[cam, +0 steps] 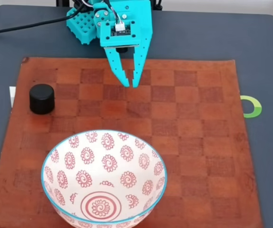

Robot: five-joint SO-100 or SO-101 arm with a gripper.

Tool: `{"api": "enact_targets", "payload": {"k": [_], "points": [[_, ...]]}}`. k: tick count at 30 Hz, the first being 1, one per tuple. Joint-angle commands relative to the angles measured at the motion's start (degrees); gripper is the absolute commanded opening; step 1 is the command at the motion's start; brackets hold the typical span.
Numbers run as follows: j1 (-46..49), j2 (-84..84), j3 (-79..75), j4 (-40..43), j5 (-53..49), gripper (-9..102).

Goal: Grasp a black cylinder and put it in a bowl.

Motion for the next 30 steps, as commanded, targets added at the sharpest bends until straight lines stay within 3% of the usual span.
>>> {"api": "enact_targets", "payload": {"k": [1,30], "points": [[-0.6,2.9,-0.3,0.1,-0.4,0],[-1.0,2.9,-1.1,0.1,-0.4,0]]}}
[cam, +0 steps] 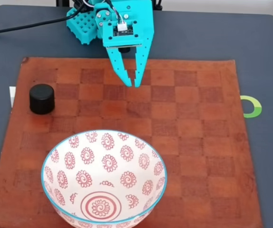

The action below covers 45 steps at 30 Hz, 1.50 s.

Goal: Grasp a black cylinder and put it in a bowl.

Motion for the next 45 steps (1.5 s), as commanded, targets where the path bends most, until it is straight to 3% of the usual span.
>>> {"api": "enact_targets", "payload": {"k": [1,33,45], "points": [[0.0,2.9,-1.1,0.0,-0.4,0],[1.5,0.9,-15.3,7.0,-0.7,0],[5.8,-33.5,-36.7,6.9,-6.1,0]]}}
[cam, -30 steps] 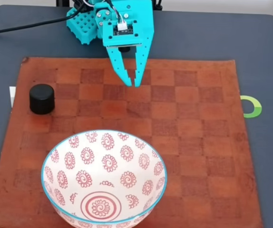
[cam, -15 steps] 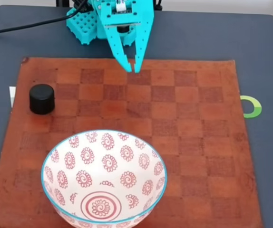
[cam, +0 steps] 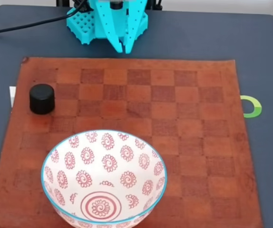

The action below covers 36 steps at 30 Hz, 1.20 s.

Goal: Grasp a black cylinder and put it in a bowl.

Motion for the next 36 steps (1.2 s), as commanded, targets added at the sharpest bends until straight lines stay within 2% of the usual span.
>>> {"api": "enact_targets", "payload": {"k": [1,7,11,21,32,36], "points": [[0.3,-7.8,-9.0,0.3,-0.4,0],[0.4,-25.0,-19.1,3.0,-0.7,1],[2.4,-34.4,-23.2,3.0,-4.6,1],[13.0,-44.6,-29.1,3.1,-15.9,1],[19.9,-50.3,-28.9,1.9,-23.8,30],[21.0,-53.7,-29.0,1.6,-25.0,35]]}}
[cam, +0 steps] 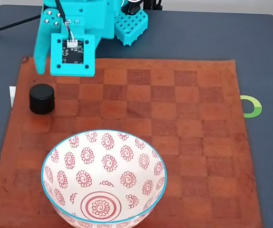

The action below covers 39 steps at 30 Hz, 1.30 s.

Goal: Grasp a black cylinder and put it in a bowl.

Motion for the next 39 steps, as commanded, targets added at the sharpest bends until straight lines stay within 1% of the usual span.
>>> {"api": "enact_targets", "payload": {"k": [1,5,11,21,27,39], "points": [[1.5,-1.8,-2.0,-1.7,-0.6,35],[2.1,-6.3,-2.0,-6.2,-1.7,35],[2.2,-11.9,-2.0,-9.3,-1.7,34],[2.3,-19.2,-2.2,-9.6,-0.8,34],[5.5,-19.0,-2.3,-9.6,-1.7,34],[5.6,-19.9,-3.9,-9.6,-1.6,34]]}}
